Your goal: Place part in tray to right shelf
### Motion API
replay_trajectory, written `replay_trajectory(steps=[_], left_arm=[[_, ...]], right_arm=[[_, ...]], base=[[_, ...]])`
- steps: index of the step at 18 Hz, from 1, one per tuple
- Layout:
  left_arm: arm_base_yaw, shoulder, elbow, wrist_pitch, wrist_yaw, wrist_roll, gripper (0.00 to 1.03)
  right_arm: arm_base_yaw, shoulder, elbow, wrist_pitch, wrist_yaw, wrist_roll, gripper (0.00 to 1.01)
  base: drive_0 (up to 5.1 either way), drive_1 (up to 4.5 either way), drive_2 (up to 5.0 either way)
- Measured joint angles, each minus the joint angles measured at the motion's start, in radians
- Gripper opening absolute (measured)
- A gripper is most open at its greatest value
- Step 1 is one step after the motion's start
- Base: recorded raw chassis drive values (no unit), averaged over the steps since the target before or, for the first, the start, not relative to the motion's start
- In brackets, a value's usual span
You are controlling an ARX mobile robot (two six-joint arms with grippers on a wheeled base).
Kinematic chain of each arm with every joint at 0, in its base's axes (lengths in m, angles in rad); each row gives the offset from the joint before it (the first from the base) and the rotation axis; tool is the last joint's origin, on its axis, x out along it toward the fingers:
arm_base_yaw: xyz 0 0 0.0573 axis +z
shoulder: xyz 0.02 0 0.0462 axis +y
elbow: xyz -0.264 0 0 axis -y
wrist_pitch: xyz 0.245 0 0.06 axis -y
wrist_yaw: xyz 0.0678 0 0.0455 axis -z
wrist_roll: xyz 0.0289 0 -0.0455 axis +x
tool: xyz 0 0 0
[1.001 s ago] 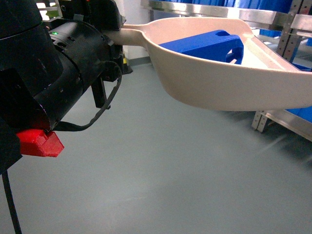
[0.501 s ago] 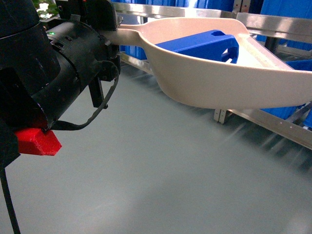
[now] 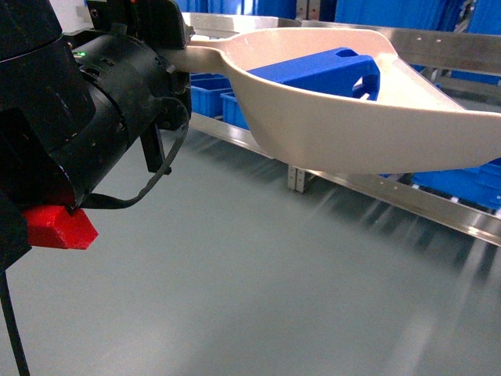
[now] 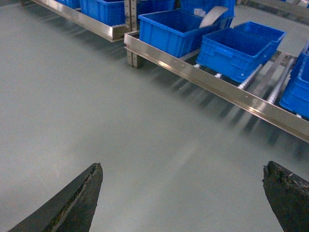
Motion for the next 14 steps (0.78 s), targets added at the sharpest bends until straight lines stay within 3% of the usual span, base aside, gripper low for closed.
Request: replay_trajectory(steps=[14], left_arm=[[0.000, 0.000, 0.000, 0.000, 0.000, 0.000, 0.13]], right_arm=[[0.000, 0.000, 0.000, 0.000, 0.000, 0.000, 0.98]], base=[[-1.6, -1.60, -1.6]])
